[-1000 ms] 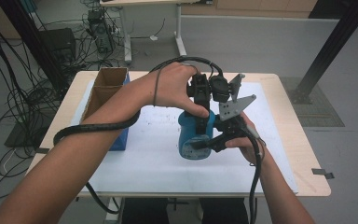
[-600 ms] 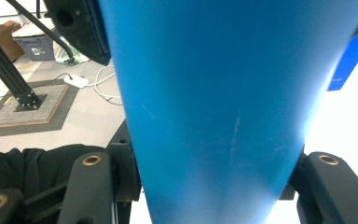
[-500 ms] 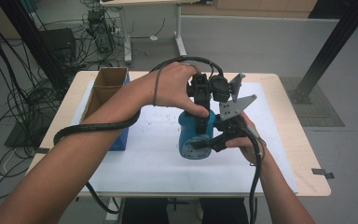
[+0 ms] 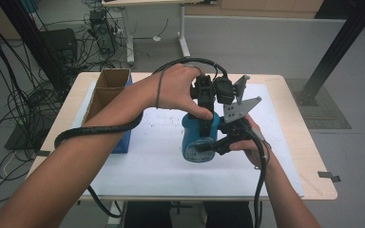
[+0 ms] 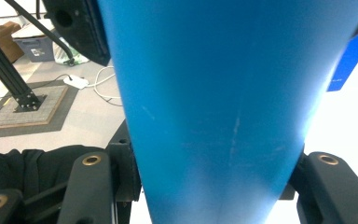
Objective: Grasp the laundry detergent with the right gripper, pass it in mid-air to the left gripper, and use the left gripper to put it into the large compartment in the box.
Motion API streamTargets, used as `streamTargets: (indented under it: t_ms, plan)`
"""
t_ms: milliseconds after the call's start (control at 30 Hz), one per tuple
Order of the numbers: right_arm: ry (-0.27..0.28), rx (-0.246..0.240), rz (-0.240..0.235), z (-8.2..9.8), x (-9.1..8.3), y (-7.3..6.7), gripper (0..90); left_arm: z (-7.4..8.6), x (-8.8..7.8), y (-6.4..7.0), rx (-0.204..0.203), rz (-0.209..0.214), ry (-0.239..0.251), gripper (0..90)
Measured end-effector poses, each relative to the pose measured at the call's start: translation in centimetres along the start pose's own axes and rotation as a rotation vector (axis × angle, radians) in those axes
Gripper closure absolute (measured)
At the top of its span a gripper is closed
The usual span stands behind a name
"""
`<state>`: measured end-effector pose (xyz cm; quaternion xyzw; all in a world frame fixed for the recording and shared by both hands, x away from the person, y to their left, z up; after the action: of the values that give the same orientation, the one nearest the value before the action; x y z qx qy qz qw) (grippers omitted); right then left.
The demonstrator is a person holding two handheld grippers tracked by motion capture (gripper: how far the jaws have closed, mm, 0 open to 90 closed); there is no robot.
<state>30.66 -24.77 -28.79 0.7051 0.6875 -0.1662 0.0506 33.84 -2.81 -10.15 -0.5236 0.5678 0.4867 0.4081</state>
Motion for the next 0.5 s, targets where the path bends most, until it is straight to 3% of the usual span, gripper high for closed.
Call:
streamTargets:
  t_ms: [500]
  plan:
    - [-0.005, 0.001, 0.001, -0.10, 0.13, -0.02, 43.1, 0.14, -0.02, 0.08, 0.002, -0.005, -0.001, 37.7]
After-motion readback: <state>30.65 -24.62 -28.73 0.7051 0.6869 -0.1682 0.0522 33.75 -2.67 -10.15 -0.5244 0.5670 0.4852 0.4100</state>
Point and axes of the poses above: each handheld gripper's, and its own axes: x roughly forward along the jaws, z roughly out of its underside, y roughly to its right, the point moved 4 cm from there along x, roughly forward along the jaws, and after that the axes turned 7 degrees about y, right-handed, at the moved point
